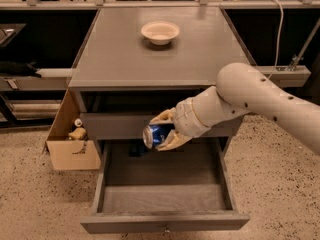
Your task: Pick pepsi can from middle drawer and place on counter
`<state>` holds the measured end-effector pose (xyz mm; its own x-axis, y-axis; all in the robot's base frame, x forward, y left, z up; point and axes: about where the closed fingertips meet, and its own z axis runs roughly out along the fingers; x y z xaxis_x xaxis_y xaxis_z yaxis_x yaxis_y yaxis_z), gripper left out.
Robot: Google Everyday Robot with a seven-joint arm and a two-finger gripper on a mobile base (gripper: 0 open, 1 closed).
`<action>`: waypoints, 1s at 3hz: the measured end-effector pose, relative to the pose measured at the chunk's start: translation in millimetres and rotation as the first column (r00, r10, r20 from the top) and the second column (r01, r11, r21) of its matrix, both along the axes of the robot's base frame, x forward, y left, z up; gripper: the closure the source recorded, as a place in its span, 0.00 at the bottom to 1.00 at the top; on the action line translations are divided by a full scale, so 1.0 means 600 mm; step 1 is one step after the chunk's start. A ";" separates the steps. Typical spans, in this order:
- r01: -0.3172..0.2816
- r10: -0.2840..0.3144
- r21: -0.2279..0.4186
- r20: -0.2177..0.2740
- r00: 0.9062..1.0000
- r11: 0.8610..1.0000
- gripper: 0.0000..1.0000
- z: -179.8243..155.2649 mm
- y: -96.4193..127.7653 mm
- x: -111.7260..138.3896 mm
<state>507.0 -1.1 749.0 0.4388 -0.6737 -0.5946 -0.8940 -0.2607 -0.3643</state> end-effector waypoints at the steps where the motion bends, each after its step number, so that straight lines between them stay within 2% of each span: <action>1: 0.011 -0.011 -0.023 0.037 0.999 1.000 1.00 0.093 -0.012 0.035; 2: 0.057 -0.057 -0.003 0.088 0.995 0.998 1.00 0.174 -0.036 0.109; 3: 0.126 -0.132 0.056 0.137 0.982 0.991 1.00 0.220 -0.065 0.182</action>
Offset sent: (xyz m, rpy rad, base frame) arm 0.1377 -0.0494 0.1784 0.0399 -0.1729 -0.1453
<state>616.1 -40.0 881.0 0.4314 -0.7031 -0.5653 -0.8582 -0.1265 -0.4976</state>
